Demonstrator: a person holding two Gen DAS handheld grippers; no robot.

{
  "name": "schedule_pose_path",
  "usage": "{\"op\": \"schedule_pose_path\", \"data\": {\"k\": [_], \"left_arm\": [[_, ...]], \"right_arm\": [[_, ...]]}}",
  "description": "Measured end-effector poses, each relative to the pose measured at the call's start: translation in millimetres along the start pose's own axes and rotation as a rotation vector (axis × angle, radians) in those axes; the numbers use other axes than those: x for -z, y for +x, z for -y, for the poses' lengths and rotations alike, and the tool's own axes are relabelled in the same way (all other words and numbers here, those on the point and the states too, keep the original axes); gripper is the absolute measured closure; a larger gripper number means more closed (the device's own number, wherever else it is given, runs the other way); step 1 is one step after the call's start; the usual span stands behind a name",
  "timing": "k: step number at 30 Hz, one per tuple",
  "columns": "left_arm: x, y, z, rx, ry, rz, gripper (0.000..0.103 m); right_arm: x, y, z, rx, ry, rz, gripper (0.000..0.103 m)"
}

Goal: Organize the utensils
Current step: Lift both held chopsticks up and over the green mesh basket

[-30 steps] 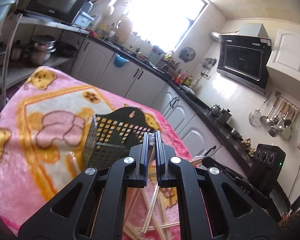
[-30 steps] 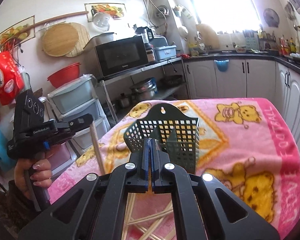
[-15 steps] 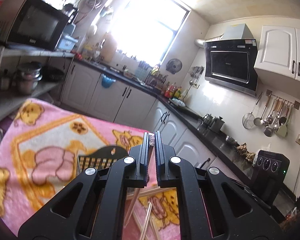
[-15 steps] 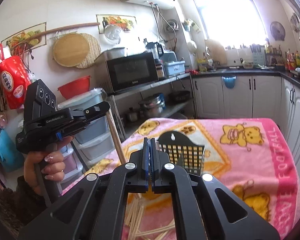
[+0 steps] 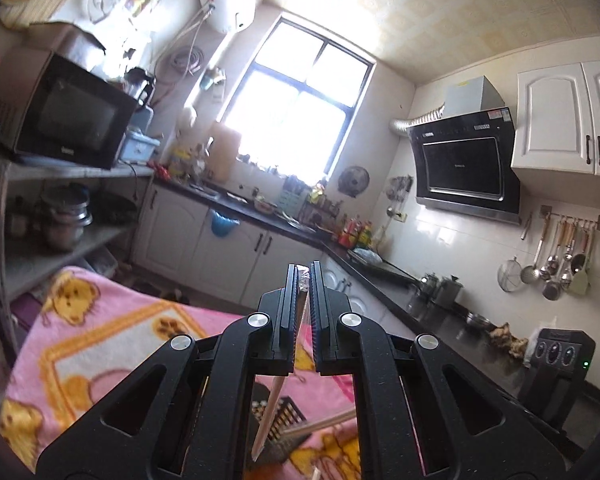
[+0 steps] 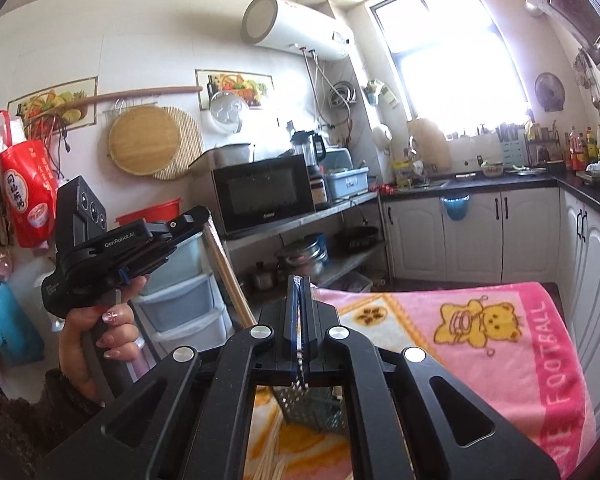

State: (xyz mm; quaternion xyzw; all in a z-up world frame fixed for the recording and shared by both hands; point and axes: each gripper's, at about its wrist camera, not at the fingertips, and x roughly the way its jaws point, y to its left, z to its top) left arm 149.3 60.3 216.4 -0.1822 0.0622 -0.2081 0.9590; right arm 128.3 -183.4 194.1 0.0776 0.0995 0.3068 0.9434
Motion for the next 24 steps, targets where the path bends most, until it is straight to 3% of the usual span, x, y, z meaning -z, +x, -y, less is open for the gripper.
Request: {"op": "schedule_pose_path", "data": {"k": [9,24], "left_arm": [[8.1,21.5,-17.2,-0.101,0.028,0.006,0.1],[54.2,64.4,-49.5,-0.177,0.02,-0.135,0.1]], "right_arm": [[0.2,17.8,16.2,0.038,0.021,-0.012,0.102],[27.9,47.3,29.3,0.039,0.09,-0.082,0.102]]}}
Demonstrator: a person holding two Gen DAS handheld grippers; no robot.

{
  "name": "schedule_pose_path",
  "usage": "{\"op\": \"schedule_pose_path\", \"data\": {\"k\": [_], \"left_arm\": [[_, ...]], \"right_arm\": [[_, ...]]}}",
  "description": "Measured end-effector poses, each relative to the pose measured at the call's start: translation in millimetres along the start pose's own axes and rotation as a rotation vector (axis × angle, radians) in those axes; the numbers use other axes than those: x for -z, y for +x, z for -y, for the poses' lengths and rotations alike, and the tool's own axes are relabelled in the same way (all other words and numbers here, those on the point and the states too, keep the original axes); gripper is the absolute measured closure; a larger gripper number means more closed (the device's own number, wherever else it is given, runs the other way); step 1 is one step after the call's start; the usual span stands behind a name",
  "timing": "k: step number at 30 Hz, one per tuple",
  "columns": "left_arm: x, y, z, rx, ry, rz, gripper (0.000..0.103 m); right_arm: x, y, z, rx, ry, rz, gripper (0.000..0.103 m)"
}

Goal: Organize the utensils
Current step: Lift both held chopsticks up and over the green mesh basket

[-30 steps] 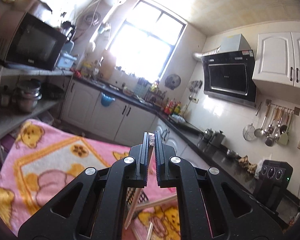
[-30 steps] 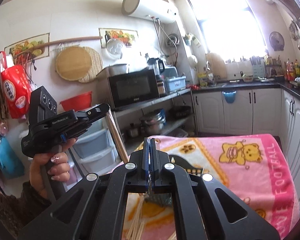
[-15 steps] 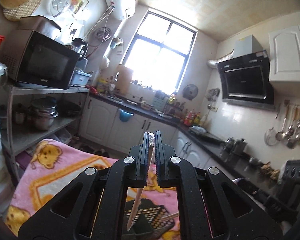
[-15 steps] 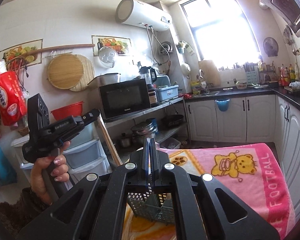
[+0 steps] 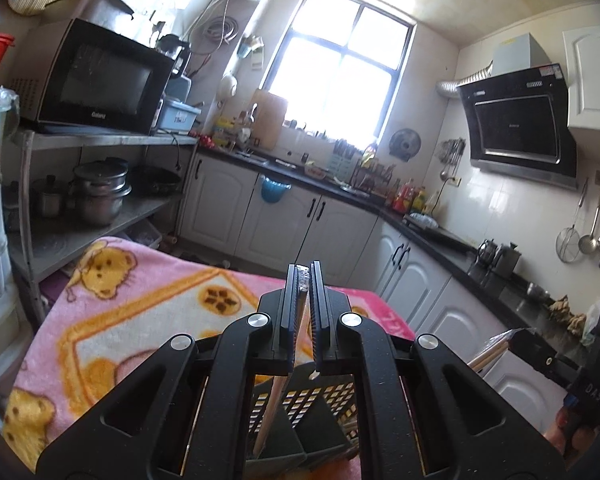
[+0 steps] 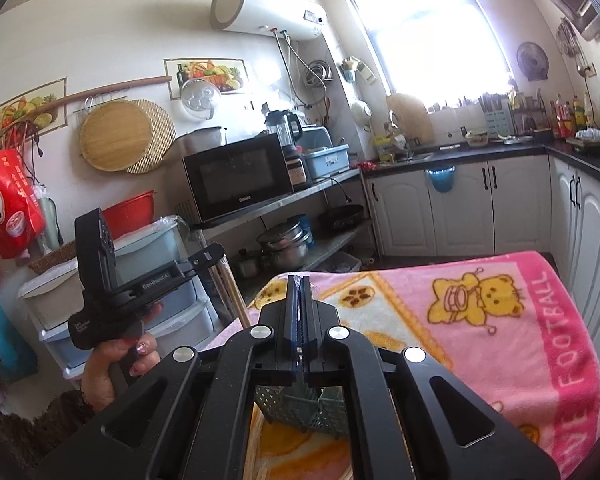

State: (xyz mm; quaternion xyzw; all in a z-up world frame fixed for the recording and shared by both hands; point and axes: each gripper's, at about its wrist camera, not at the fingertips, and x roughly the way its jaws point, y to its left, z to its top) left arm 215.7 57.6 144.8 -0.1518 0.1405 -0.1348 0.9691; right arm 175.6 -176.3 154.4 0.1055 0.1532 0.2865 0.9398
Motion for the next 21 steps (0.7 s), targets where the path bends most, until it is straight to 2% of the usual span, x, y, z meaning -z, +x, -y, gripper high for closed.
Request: {"op": "schedule_pose_path", "data": {"k": [21], "left_arm": [[36.2,15.8,-9.2,-0.045,0.004,-0.089,0.1]], "right_arm": [[25.4,10.5,19.7,0.028,0.099,-0.085,0.101]]}}
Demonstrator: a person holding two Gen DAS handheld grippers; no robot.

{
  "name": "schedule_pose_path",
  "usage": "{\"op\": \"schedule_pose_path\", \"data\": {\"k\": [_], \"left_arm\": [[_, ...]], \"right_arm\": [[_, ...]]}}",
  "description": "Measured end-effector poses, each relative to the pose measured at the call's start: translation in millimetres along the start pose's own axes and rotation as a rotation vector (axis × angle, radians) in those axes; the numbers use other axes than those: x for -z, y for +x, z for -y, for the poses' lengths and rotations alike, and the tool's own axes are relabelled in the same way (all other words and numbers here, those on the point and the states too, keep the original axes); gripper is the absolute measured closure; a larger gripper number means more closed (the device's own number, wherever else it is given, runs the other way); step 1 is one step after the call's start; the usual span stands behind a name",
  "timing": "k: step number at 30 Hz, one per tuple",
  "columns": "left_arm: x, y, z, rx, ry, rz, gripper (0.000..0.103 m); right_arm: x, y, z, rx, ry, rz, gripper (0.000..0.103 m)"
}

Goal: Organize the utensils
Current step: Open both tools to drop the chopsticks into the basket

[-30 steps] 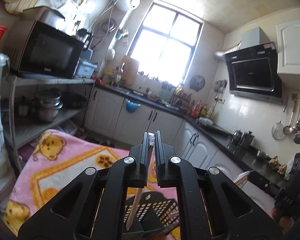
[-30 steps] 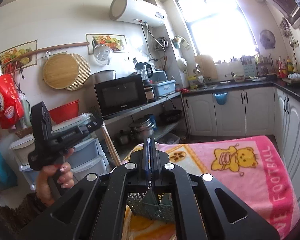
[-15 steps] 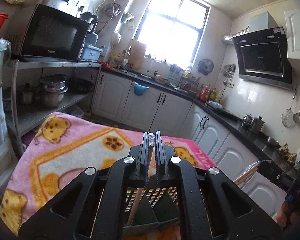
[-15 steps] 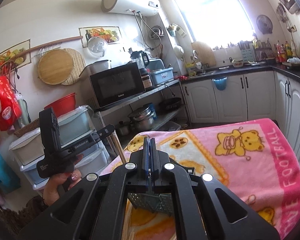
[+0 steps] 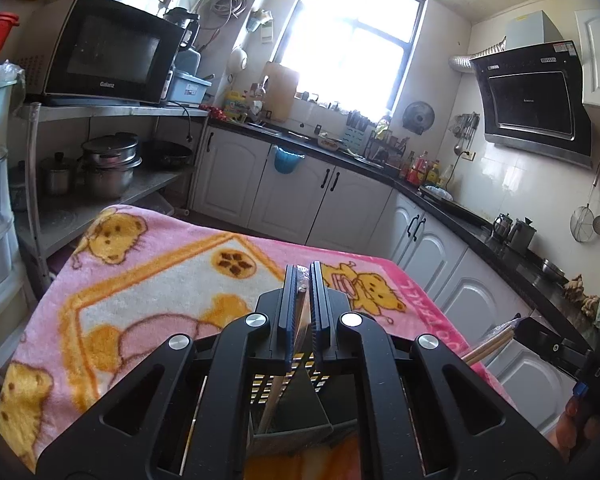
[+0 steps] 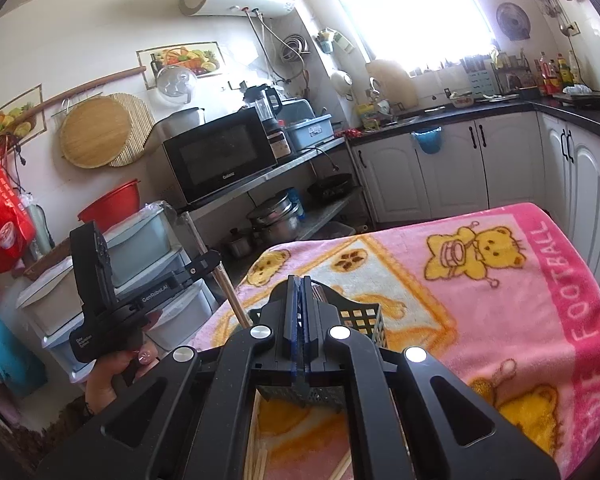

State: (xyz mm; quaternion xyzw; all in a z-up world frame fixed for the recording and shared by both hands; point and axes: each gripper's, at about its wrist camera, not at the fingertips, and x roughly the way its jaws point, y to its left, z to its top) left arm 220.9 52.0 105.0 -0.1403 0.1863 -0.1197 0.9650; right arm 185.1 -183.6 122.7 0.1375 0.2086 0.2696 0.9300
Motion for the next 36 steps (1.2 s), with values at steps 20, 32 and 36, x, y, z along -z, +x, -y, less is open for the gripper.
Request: {"op": "schedule_pose_path", "data": {"k": [20,32,36], "left_arm": [[9.8,-20.2,-7.0,0.004,-0.034,-0.017,0.067],[14.1,-49.8,-9.6,0.012,-0.062,0.013,0.033],[17.3,-62.9,-10.1,0.006,-0.064,0.02,0.026]], "right_arm": [[14.6,-13.1,10.8,0.04,0.028,-0.028,0.068],[28.2,-27.7,13.1,0.052,0.042,-0.036,0.049],[33.5,-32.1,13.6,0.054,0.04,-0.045,0.045]]}}
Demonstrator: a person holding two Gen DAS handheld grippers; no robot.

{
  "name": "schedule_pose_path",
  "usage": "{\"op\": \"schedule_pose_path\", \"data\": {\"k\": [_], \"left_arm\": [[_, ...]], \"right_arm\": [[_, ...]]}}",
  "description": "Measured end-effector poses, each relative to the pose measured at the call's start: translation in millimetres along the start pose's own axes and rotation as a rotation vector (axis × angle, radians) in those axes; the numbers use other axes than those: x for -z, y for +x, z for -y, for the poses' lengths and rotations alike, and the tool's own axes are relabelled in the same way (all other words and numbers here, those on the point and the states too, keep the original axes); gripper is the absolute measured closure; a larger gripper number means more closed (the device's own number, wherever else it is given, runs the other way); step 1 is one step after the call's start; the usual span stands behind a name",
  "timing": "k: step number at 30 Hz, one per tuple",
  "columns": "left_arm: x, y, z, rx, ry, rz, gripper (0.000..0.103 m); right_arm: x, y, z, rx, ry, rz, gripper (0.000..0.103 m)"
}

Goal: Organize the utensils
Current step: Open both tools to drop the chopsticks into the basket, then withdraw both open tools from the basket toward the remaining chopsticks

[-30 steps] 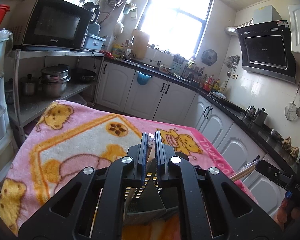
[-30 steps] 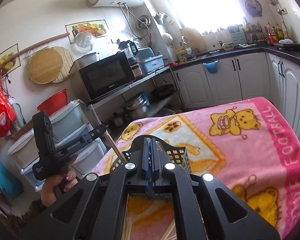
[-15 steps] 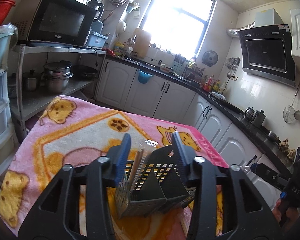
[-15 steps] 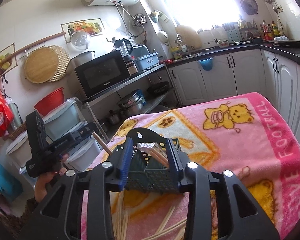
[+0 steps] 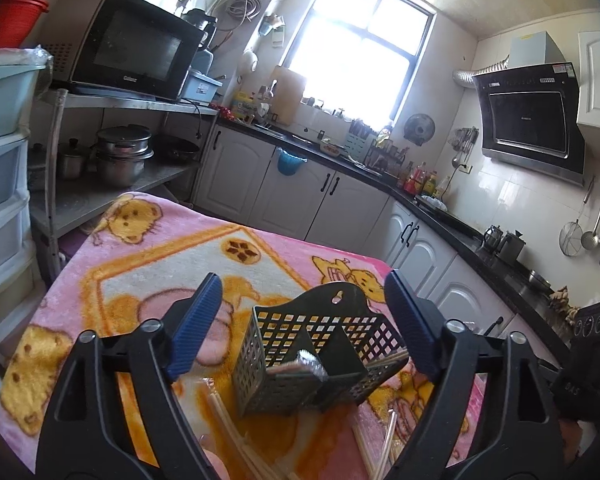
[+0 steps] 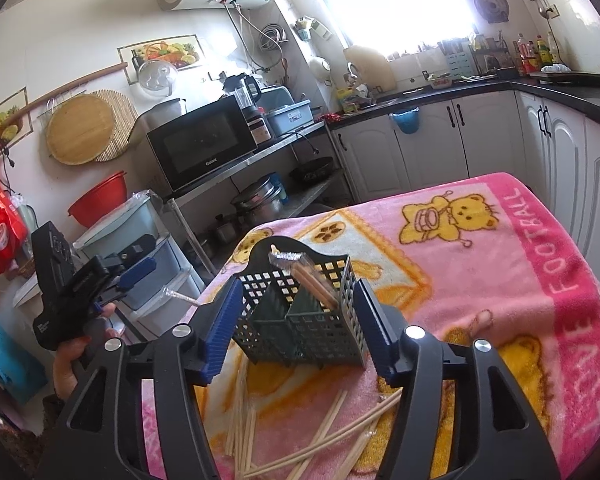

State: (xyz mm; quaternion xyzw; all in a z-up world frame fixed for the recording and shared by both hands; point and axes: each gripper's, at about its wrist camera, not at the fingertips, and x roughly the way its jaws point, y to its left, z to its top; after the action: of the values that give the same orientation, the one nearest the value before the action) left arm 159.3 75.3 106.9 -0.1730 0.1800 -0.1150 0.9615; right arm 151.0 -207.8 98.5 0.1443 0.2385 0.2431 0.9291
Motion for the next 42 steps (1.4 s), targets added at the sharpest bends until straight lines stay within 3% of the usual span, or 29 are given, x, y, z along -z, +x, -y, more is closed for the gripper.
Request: {"op": "schedule_pose_path", "data": {"k": [8,18,42], "left_arm": [[14.8,-21.7,-4.6,-0.012,-0.017,-0.006,0.021],[38.6,-25.6,-15.1,-0.04,-0.037,-0.076,0.021],[105.9,25.1,-18.4,-0.067,-0.039,-0.342,0.022]], "right_arm": [[12.9,0.6,1.1,0.008,0.001,-0.038,0.041],[28.1,4.9,-3.7,0.028,-0.038,-0.087,0.039],[69.3,27.1,0.3,0.075,-0.086,-0.259,0.038]]}}
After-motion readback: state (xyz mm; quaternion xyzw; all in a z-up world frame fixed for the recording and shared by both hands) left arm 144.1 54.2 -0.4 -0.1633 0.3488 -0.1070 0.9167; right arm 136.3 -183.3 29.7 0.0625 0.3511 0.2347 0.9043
